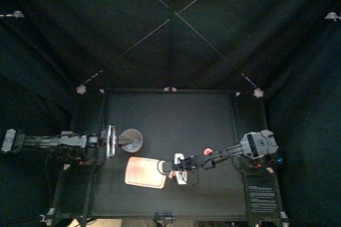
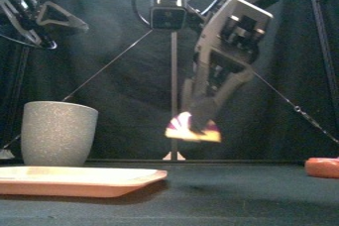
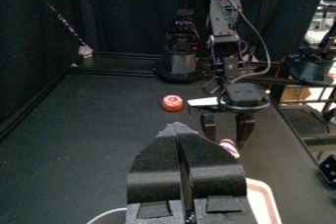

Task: Pick the onion then place it in the grey bowl
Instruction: Place onion in the grey bowl

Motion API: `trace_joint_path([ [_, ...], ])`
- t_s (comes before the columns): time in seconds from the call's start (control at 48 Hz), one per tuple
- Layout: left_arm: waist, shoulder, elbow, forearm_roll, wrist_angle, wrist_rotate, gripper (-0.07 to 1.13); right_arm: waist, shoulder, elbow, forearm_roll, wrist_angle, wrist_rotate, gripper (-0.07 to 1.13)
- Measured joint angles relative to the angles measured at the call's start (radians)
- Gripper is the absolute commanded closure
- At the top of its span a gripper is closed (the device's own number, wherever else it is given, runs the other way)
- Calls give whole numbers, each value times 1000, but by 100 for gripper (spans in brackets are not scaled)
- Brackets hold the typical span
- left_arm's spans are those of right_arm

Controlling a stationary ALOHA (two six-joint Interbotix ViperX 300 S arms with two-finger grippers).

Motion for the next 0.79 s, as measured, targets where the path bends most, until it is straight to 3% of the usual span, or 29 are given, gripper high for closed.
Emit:
trace_joint_path([
  [0.167, 0, 0, 0, 0, 0, 2, 100, -72, 0, -80, -106, -31, 0, 22],
  [0.438, 2, 0, 0, 0, 0, 2, 100, -163, 48, -189, -209, -219, -3, 22],
  [0.792, 2, 0, 11, 0, 2, 3, 100, -242, 132, -225, -175, -541, 0, 21],
])
